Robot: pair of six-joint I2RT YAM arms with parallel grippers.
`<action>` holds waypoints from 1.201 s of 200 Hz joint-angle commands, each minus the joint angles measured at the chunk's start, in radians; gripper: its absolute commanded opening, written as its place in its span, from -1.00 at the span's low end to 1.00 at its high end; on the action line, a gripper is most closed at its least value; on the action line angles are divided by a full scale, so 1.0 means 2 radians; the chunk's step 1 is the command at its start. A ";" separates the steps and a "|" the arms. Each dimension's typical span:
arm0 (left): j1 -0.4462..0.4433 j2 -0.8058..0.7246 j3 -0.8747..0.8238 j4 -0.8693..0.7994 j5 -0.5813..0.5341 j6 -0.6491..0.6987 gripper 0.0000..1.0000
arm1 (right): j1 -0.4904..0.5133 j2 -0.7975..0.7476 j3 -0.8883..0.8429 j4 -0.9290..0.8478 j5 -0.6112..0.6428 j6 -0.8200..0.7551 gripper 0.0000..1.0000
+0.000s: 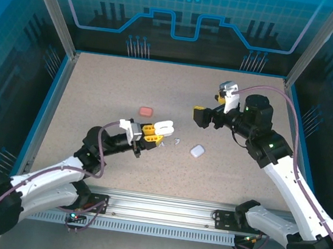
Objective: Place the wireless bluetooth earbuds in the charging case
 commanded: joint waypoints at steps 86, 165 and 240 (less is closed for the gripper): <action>-0.004 -0.183 -0.036 -0.151 -0.051 0.034 -0.96 | 0.045 0.230 0.035 -0.174 0.052 0.197 0.54; -0.004 -0.218 -0.043 -0.170 -0.052 0.041 -0.96 | 0.114 0.411 0.146 -0.239 0.104 0.217 0.30; -0.004 -0.227 -0.045 -0.174 -0.051 0.041 -0.97 | 0.114 0.489 0.175 -0.229 0.101 0.226 0.08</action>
